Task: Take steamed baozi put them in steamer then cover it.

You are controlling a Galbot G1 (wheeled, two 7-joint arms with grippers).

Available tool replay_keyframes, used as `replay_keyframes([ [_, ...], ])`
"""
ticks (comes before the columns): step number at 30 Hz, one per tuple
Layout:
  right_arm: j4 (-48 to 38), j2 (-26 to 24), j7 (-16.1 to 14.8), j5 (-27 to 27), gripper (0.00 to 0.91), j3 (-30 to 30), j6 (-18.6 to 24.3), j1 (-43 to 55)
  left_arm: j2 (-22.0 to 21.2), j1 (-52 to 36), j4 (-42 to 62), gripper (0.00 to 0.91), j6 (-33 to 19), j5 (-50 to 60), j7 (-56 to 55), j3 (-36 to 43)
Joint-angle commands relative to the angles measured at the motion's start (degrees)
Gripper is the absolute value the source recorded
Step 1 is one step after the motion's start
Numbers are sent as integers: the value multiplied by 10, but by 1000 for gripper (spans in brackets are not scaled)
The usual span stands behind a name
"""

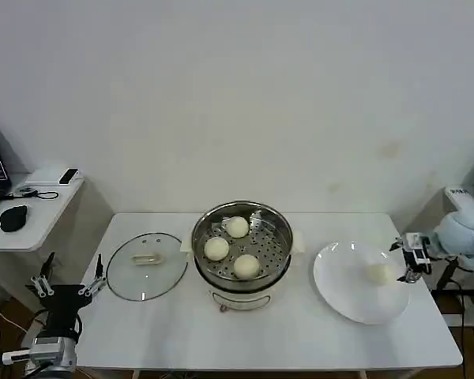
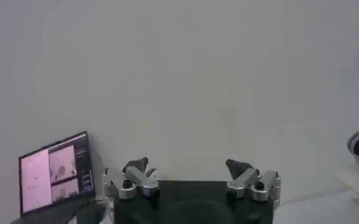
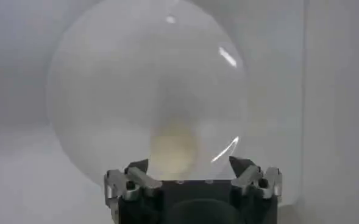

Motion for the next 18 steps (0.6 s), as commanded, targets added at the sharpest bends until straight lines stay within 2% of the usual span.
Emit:
replay_keyframes([
  [1, -74, 44, -2, -31, 907, 35, 14, -51, 1, 2, 0, 907, -1, 0, 0, -2],
  [12, -135, 106, 8, -36, 907, 24, 11, -30, 0, 0, 13, 907, -3, 0, -2, -8],
  [18, -138, 111, 3, -40, 897, 9, 4, -25, -2, -1, 12, 907, -2, 0, -1, -7],
])
